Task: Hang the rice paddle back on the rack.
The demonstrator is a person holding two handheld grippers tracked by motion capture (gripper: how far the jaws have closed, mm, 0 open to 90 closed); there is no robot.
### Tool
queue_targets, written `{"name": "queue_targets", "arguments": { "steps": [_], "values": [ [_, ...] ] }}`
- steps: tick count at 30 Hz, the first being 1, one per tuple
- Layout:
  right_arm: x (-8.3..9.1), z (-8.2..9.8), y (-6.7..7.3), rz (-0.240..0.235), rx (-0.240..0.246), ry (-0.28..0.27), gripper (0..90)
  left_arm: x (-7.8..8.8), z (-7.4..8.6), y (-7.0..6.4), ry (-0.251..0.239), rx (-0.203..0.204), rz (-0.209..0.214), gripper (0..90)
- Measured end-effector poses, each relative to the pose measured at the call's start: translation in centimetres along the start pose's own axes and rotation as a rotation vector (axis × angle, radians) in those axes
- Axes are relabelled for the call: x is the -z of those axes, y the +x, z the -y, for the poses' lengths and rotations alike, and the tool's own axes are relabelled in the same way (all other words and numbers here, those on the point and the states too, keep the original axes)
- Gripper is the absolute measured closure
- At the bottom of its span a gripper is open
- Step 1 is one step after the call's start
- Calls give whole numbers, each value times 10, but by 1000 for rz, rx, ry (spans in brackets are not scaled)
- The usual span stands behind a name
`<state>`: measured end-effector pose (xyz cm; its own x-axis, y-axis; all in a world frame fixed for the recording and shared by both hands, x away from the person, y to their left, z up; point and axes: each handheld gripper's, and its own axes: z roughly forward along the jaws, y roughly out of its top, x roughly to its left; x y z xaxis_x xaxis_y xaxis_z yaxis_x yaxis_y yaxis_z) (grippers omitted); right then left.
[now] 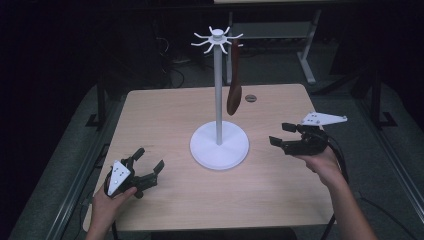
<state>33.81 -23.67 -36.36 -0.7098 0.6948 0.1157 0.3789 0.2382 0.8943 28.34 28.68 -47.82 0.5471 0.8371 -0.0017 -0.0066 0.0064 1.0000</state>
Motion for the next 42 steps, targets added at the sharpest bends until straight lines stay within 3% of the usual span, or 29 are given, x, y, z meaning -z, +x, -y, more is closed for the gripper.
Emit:
{"name": "queue_targets", "arguments": {
  "steps": [15, 32, 42],
  "values": [
    [9, 49, -6, 37, -43, 21, 240, 0, 0, 0, 5, -9, -5, 129],
    [23, 115, -5, 96, -102, 102, 223, 0, 0, 0, -1, -6, 0, 129],
    [26, 118, -11, 117, -114, 102, 222, 0, 0, -1, 1, -16, 4, 129]
  ]
}}
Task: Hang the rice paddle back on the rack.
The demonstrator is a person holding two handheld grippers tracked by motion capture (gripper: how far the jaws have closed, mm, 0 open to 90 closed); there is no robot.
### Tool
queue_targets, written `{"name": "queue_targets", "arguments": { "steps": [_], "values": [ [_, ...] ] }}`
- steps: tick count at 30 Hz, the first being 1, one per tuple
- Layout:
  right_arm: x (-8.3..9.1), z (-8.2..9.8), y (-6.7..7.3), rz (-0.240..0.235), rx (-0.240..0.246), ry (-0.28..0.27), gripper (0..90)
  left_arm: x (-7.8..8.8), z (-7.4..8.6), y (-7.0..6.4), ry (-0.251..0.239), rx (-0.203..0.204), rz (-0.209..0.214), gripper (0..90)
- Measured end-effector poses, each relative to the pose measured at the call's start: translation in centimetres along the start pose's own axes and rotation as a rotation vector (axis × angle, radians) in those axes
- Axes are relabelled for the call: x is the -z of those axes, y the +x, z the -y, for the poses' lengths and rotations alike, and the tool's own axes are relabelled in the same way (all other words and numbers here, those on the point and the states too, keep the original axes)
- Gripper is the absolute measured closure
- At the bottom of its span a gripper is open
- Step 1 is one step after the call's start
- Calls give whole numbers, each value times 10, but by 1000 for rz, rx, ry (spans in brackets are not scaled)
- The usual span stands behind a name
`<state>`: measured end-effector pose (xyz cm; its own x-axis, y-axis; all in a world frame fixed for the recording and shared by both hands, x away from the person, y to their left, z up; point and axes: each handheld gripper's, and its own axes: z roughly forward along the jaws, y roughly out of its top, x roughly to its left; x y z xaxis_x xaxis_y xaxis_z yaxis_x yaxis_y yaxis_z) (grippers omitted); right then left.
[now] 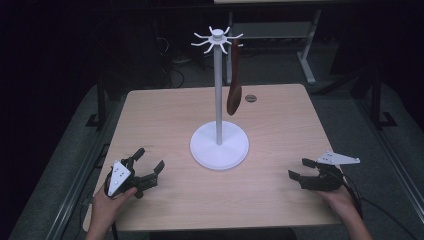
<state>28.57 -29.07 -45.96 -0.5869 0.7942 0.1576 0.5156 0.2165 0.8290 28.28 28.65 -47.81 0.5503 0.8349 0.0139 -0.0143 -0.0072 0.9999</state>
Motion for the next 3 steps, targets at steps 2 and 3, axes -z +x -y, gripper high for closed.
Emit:
{"name": "queue_targets", "arguments": {
  "steps": [2, 3],
  "values": [
    [0, -1, -1, 1, 2, -6, 221, 0, 0, 0, -1, -2, 1, 129],
    [0, -1, -1, 1, 2, -6, 221, 0, 0, 0, 0, -2, 1, 129]
  ]
}}
